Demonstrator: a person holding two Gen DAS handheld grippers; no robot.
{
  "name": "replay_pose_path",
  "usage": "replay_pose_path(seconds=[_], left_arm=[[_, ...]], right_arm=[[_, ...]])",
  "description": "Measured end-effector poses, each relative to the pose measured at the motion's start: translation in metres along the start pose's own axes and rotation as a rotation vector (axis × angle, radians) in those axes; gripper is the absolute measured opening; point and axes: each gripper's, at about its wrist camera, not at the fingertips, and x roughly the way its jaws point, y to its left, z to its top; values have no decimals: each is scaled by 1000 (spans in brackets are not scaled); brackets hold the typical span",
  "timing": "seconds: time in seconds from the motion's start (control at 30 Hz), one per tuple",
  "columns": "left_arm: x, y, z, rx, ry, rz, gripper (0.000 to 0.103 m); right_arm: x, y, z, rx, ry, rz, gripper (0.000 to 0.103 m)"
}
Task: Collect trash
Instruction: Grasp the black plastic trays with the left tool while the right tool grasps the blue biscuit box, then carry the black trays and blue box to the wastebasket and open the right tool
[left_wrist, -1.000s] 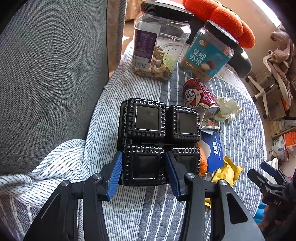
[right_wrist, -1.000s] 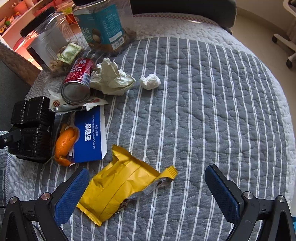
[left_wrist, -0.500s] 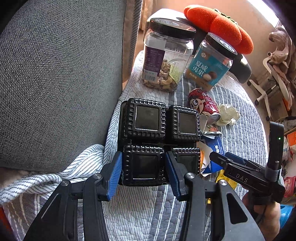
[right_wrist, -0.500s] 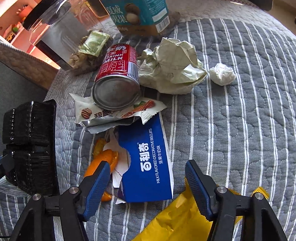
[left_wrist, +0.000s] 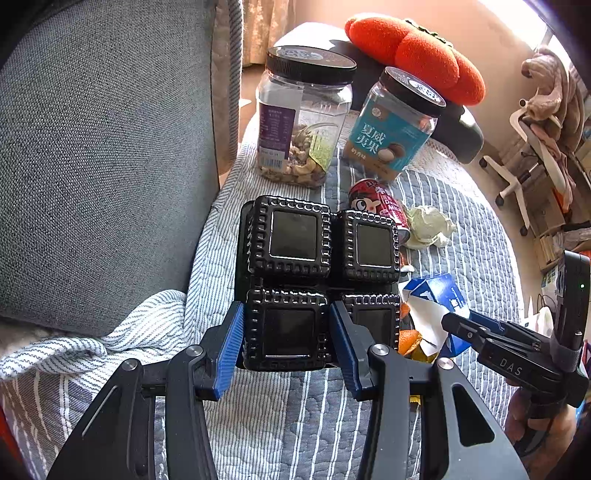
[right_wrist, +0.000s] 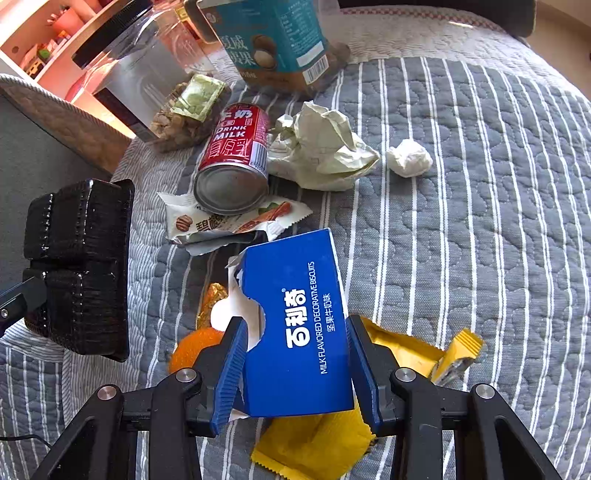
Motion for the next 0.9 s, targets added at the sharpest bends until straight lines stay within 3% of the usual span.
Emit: replay_pose_path(seconds=[0.53,0.9], left_arm=[[-4,-89,-9,141,0,-88,49],[4,-185,-20,270,21,-156,49]], right_arm=[[-87,-99,-23,152,-104,-87,47],[-130,-161,-49,238,-146,-137,47]])
